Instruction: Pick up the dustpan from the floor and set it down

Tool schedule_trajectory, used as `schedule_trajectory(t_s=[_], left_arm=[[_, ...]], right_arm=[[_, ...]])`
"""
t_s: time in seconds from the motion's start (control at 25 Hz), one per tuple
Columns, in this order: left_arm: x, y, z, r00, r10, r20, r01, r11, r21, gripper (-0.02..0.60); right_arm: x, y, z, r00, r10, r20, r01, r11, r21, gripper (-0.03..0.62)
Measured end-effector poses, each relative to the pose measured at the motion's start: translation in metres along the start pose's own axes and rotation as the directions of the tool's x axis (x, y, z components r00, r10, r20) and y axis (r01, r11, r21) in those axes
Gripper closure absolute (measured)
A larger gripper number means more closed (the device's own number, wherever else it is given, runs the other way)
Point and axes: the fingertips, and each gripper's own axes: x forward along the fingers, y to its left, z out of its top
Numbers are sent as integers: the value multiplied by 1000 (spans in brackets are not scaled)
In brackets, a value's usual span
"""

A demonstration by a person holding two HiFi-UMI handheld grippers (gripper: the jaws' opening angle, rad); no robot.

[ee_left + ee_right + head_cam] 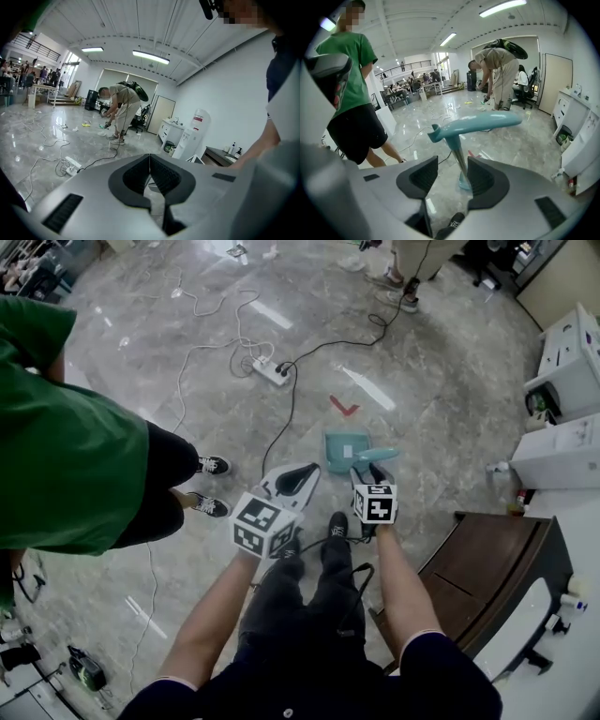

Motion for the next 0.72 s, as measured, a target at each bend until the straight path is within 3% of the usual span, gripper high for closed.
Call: schedule_trajectory(t_s=[0.12, 0.28, 0.32, 0.52, 0.72], left_arm=[[-13, -5, 10, 1000, -9, 12, 9, 1000, 10, 568], [-29, -16, 30, 999, -33, 34, 32, 999, 24, 568], [-33, -20, 35, 998, -39, 40, 38, 999, 30, 568], [-45, -37, 65, 993, -84, 81, 79, 995, 63, 568], [-66, -53, 94, 985, -119, 128, 108, 990, 93, 568]], right_arm=[[-31, 18, 15, 999, 22, 50, -23, 1000, 15, 408], [-87, 39, 57, 979, 41, 201, -47, 999, 25, 412], [-102, 43, 71, 969, 42, 244, -50, 998, 27, 445], [-176, 64, 139, 890, 43, 454, -50, 999, 3, 568], [-237, 98, 183, 809, 100, 579, -80, 995, -59, 586]])
